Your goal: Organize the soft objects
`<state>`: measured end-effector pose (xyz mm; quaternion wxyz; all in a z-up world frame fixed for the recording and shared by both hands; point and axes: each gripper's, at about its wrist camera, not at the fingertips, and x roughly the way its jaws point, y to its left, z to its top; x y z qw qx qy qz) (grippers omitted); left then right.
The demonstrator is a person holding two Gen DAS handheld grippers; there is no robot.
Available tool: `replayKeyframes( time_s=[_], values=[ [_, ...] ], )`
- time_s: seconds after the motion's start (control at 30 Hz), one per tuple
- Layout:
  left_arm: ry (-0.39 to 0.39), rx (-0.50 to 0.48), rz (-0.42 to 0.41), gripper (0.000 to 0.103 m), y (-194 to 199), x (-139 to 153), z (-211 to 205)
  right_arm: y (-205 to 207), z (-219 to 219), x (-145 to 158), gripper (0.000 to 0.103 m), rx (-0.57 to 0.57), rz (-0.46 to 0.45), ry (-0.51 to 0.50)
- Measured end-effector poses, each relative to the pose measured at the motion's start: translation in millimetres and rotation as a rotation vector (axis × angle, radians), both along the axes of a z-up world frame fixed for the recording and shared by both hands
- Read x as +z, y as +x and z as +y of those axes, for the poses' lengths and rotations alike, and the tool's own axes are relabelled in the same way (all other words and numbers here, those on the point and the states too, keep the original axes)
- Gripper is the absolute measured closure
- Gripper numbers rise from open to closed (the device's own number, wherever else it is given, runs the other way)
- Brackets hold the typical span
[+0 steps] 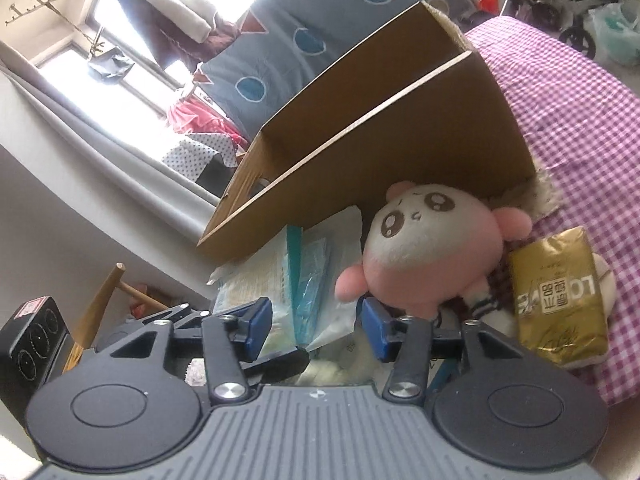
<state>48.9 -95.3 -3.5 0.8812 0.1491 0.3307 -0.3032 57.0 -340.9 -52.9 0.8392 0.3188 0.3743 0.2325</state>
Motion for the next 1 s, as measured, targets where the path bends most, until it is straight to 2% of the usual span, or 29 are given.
replayKeyframes(
  time_s=[0.1, 0.13, 0.2, 0.47, 0.7, 0.77, 0.87, 1.0],
  values=[
    [0.051, -0.008, -0.032, 0.067, -6, -6, -1, 3, 0, -2, 0.050, -0.011, 0.014, 0.005],
    [0.065, -0.012, -0.042, 0.068, -7, -7, -2, 3, 0, -3, 0.050, -0.015, 0.017, 0.007],
    [0.071, -0.018, -0.059, 0.067, -10, -6, -2, 1, -1, -3, 0.050, -0.024, 0.017, 0.008],
    [-0.018, 0.028, -0.070, 0.066, -14, 17, 26, -8, -12, 1, 0.050, -0.064, -0.007, 0.012],
    [-0.063, 0.087, -0.044, 0.066, -12, 25, 45, -13, -17, 4, 0.050, -0.082, -0.024, 0.018],
    [-0.073, 0.096, -0.041, 0.064, -13, 27, 48, -14, -17, 6, 0.050, -0.082, -0.028, 0.016],
    [-0.093, 0.106, -0.031, 0.054, -15, 31, 52, -18, -14, 11, 0.050, -0.077, -0.047, 0.000],
    [-0.126, 0.104, -0.031, 0.032, -16, 36, 56, -25, -12, 17, 0.050, -0.074, -0.074, -0.019]
  ],
)
